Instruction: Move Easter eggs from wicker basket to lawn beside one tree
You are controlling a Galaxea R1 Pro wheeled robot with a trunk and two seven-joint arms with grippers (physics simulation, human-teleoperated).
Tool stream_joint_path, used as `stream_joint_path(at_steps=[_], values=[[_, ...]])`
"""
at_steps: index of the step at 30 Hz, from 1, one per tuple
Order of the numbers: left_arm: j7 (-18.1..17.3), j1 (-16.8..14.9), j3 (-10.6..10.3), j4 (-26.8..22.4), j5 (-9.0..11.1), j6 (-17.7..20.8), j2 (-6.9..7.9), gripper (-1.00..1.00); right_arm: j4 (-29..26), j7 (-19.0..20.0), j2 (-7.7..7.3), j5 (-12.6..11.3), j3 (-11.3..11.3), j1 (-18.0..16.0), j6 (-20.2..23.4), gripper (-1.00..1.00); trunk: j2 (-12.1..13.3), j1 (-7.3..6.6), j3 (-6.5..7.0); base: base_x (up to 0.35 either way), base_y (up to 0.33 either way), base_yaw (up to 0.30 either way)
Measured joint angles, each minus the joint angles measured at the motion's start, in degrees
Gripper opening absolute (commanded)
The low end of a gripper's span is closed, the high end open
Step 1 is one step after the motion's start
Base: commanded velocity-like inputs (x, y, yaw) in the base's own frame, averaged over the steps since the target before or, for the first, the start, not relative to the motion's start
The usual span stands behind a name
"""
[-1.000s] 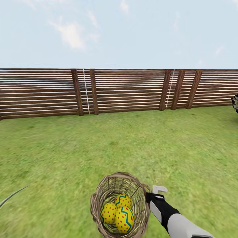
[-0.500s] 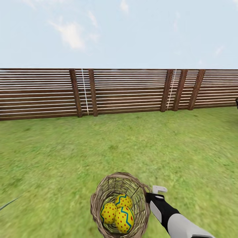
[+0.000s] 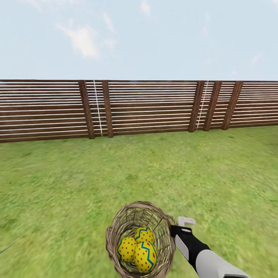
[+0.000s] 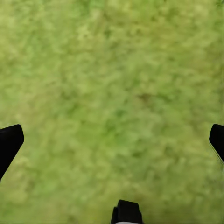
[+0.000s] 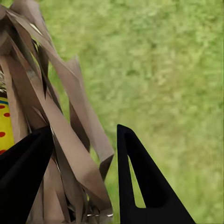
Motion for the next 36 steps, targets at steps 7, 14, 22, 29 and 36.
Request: stream_joint_path(at_steps=[7, 14, 22, 29, 36], values=[[0.01, 0.00, 0.00, 0.00, -0.03, -0.07, 0.00, 1.00, -0.05, 0.00, 0.00, 0.00, 0.02, 0.00, -0.02, -1.00, 0.00, 0.00, 0.00, 0.338, 0.000, 0.000], [-0.01, 0.00, 0.00, 0.00, 0.09, -0.09, 0.00, 1.00, 0.00, 0.01, 0.00, 0.00, -0.01, 0.00, 0.00, -1.00, 0.00, 0.00, 0.00, 0.338, 0.000, 0.000], [-0.01, 0.00, 0.00, 0.00, 0.08, -0.08, 0.00, 1.00, 0.01, 0.01, 0.00, 0.01, 0.01, 0.00, -0.01, -1.00, 0.00, 0.00, 0.00, 0.338, 0.000, 0.002], [-0.01, 0.00, 0.00, 0.00, 0.03, -0.09, 0.00, 1.00, 0.00, 0.00, 0.00, 0.00, -0.02, 0.00, -0.04, -1.00, 0.00, 0.00, 0.00, 0.338, 0.000, 0.043], [-0.01, 0.00, 0.00, 0.00, -0.09, -0.09, 0.00, 1.00, 0.10, 0.00, 0.00, 0.15, 0.04, 0.00, -0.02, -1.00, 0.00, 0.00, 0.00, 0.338, 0.000, 0.001]])
